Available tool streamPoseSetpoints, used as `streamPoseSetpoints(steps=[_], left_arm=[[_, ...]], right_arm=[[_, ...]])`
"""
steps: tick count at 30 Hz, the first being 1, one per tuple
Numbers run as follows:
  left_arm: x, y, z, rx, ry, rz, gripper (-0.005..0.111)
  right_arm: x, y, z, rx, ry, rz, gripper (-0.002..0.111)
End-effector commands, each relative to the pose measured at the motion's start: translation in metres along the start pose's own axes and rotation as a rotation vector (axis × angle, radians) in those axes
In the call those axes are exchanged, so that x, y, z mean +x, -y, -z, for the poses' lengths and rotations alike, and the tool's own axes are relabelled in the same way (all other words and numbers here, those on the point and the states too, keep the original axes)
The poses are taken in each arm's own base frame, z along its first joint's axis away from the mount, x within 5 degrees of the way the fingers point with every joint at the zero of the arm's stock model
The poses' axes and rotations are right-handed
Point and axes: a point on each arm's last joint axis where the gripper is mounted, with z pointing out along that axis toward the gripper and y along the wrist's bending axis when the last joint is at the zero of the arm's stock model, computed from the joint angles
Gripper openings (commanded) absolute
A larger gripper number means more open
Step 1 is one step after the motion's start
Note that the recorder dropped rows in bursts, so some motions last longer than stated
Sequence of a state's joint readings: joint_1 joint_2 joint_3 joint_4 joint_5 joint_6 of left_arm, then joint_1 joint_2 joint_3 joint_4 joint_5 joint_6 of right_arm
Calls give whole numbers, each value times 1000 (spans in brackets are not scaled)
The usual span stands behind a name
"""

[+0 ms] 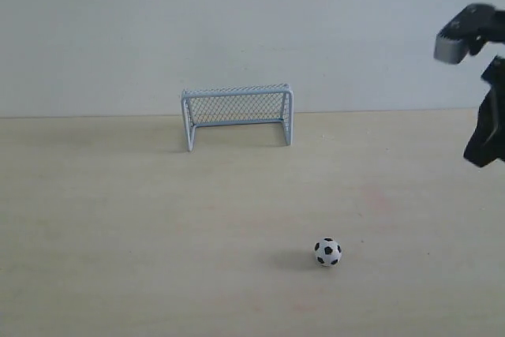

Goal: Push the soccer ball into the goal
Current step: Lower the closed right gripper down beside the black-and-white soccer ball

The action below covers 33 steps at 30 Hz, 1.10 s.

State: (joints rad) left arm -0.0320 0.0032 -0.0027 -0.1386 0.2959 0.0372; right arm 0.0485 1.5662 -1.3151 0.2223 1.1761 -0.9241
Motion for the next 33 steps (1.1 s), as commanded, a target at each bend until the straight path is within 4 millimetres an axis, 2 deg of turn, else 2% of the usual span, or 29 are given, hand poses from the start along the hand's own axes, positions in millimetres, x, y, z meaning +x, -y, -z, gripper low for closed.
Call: streamPoseSetpoints(steps=[1, 9, 12, 17, 21, 28, 33], left_arm=[[1, 0, 0, 0, 0, 16, 4], [1, 0, 0, 0, 0, 16, 4], [1, 0, 0, 0, 0, 16, 4], [1, 0, 0, 0, 0, 16, 4], [1, 0, 0, 0, 0, 16, 4], [1, 0, 0, 0, 0, 16, 4], [1, 0, 0, 0, 0, 16, 4]], right_arm=[[-12, -8, -27, -66, -130, 339, 0], [-46, -49, -66, -145, -235, 763, 0], [-54, -61, -81, -168, -283, 846, 0], [-60, -72, -111, -243, -319, 877, 0], [-62, -74, -131, -268, -315, 875, 0], [-71, -76, -147, -261, -209, 870, 0], [-71, -77, -156, -295, -201, 886, 0]])
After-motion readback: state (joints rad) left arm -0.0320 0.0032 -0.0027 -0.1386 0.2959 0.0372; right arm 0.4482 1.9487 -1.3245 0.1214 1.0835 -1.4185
